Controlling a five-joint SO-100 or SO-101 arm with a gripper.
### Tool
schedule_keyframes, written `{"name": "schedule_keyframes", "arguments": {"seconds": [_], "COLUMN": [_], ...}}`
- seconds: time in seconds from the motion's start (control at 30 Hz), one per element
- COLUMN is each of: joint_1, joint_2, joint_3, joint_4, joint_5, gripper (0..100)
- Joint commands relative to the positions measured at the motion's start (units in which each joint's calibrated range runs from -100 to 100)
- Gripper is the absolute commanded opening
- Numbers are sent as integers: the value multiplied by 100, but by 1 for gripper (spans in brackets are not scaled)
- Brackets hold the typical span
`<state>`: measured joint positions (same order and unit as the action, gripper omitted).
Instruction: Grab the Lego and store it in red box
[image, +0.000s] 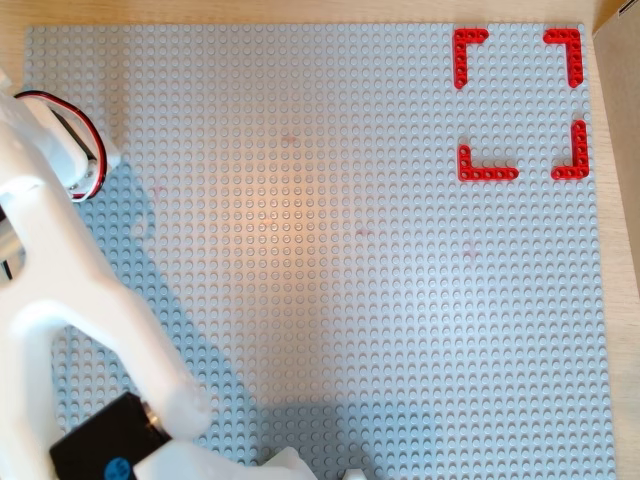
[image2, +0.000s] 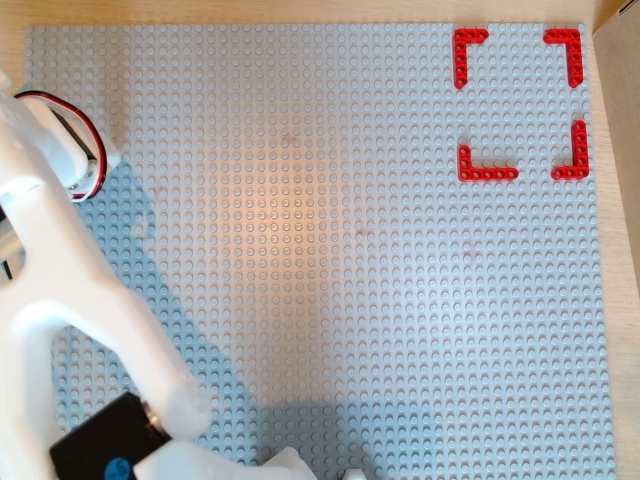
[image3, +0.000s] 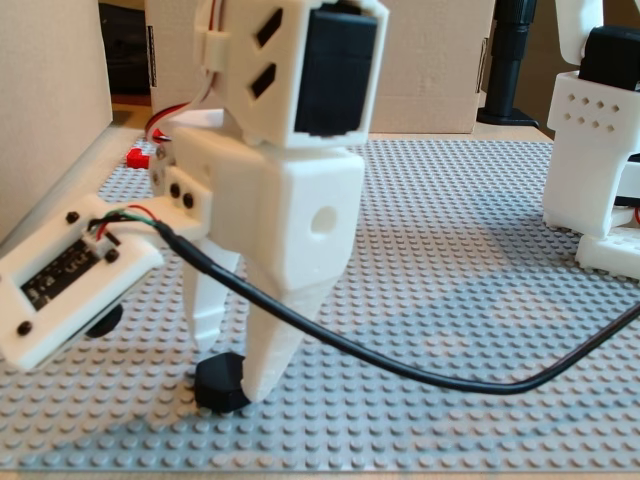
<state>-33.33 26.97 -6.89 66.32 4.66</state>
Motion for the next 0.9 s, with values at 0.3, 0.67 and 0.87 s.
{"name": "schedule_keyframes", "arguments": {"seconds": [0.3, 0.67, 0.87], "joint_1": [-20, 107, 345], "joint_2": [-52, -188, -620], "joint_3": [-193, -557, -1466], "joint_4": [-158, 192, 1008], "joint_5": [-76, -50, 55], "gripper": [12, 12, 11]}}
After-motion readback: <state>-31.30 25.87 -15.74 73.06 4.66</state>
